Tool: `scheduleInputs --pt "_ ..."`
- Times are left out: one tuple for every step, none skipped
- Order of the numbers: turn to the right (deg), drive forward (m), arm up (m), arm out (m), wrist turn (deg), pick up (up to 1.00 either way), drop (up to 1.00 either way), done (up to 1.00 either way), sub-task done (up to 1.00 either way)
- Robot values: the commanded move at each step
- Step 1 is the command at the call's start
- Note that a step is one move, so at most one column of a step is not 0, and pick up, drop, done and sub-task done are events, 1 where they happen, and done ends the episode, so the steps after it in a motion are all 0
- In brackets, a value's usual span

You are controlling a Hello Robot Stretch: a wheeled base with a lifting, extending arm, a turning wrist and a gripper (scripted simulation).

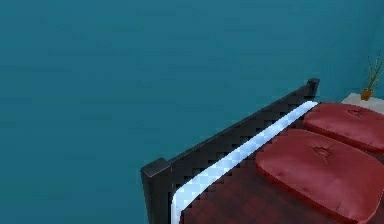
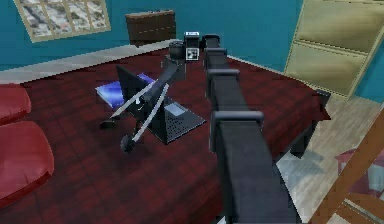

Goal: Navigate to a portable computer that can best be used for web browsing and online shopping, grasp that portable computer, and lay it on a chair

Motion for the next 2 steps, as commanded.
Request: scheduleInputs --pt "0.0 0.00 0.00 0.00 45.0 0.00 0.00 0.00 0.00" --pt "0.0 0.00 0.00 0.00 45.0 0.00 0.00 0.00 0.00"
